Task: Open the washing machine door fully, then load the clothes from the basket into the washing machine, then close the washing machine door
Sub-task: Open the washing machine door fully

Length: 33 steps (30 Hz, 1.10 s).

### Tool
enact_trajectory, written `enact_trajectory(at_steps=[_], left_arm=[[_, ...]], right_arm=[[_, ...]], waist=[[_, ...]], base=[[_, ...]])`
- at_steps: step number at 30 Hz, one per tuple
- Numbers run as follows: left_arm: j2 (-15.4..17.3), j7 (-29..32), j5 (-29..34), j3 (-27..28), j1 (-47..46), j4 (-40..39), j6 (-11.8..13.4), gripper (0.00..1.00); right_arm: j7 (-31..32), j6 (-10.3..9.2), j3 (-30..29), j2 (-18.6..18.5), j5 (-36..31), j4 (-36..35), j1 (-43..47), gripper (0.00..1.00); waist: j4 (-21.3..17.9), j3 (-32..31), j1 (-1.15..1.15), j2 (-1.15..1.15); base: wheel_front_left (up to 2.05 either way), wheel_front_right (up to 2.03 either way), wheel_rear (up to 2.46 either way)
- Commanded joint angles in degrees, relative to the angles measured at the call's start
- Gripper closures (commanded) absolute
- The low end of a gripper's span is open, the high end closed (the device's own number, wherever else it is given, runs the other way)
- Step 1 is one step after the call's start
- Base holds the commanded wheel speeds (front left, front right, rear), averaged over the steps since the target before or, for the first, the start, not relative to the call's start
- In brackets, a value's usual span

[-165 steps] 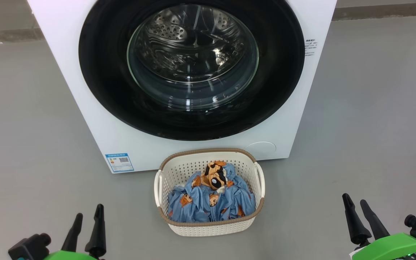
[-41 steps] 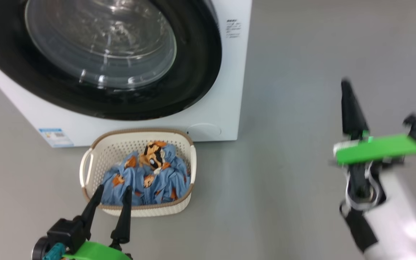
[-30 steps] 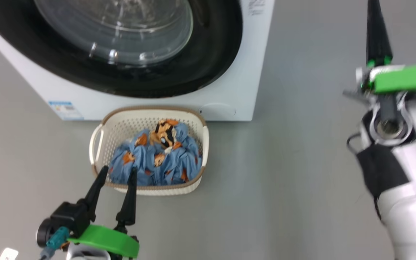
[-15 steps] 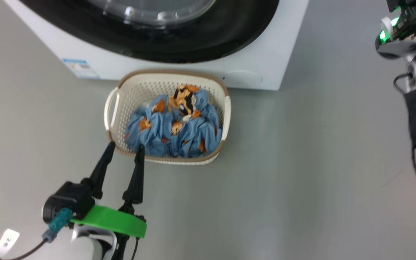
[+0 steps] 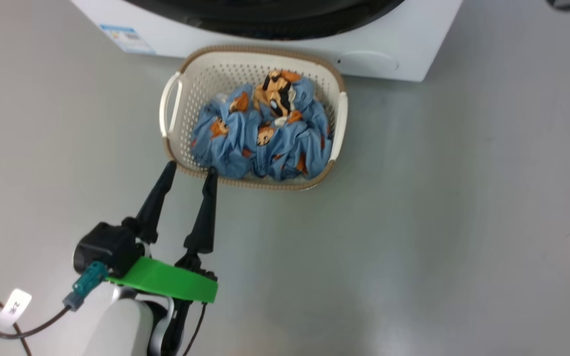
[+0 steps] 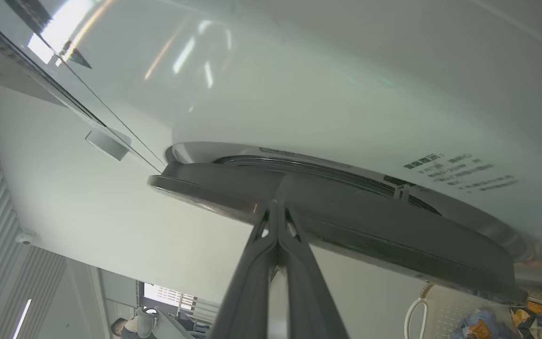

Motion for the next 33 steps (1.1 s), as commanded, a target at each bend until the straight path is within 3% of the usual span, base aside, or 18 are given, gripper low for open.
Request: enact_trajectory(at_steps=[1, 17, 33], left_arm=[[0.94, -0.36, -0.58, 1.39, -1.24, -1.67, -0.09, 0.00], [0.93, -0.36, -2.71, -1.11, -4.42, -2.92, -0.09, 0.00], [0.93, -0.36, -2.34, -0.59, -5.85, -2.75, -0.09, 0.00]], right_arm=[[0.60, 0.10, 0.69, 0.59, -0.54, -0.91, -1.65, 1.00], [2.07, 0.10, 4.31, 0.51, -5.26, 4.97, -12.07, 1.00], [4.98, 0.10, 8.96, 2.03, -6.72, 1.80, -10.49, 1.00]], waist=[[1.45, 2.04, 0.00, 0.00], [4.28, 7.09, 0.00, 0.00], [3.42, 7.60, 0.00, 0.00]], base=[[0.00, 0.00, 0.00], [0.00, 0.00, 0.00], [0.00, 0.00, 0.00]])
